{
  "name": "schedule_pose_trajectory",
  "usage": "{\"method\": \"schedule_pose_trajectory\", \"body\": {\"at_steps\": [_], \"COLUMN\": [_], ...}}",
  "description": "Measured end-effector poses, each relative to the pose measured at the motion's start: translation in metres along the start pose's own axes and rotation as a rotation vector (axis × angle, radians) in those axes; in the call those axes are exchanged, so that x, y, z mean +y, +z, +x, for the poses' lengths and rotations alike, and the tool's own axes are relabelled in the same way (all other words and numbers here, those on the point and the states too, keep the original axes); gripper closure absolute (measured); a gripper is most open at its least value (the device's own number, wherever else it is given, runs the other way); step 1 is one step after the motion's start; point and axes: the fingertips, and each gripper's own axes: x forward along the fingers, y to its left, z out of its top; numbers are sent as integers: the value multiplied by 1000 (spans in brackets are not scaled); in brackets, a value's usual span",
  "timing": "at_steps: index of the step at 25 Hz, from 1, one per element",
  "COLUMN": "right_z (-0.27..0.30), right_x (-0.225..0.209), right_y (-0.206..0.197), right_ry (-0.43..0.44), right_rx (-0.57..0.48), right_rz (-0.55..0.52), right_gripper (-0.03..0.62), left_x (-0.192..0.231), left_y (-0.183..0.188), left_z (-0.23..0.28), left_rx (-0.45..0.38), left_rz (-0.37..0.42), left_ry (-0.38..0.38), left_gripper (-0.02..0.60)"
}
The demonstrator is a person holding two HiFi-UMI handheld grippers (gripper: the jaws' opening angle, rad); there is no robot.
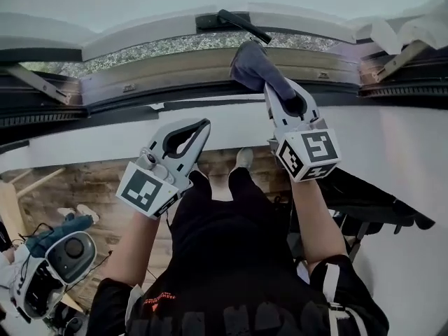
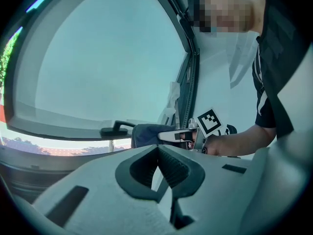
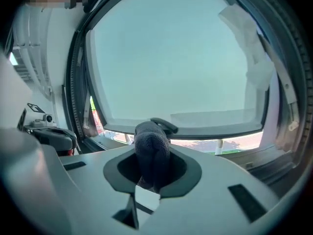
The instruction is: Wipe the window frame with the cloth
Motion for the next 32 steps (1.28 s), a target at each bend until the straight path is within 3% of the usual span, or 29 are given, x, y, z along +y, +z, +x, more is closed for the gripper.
{"method": "schedule_pose_trajectory", "body": {"at_steps": [4, 17, 26, 32], "right_z": [29, 111, 149, 169], "right_x": [66, 254, 341, 372], "right_y": [-1, -15, -28, -49], "right_ry": [96, 355, 476, 500], "right_rx": [19, 71, 103, 150], "right_rz": [-29, -115, -156, -169], "right_gripper": [533, 533, 533, 533], "left_x": [28, 112, 144, 155], "left_y": [-1, -25, -37, -48], "left_z": [-48, -189, -250, -273], "left_rx": [-42, -82, -102, -96], "left_rz": [25, -40, -67, -87], "left_ry": [63, 291, 386, 414], "left_gripper": [561, 561, 561, 561]}}
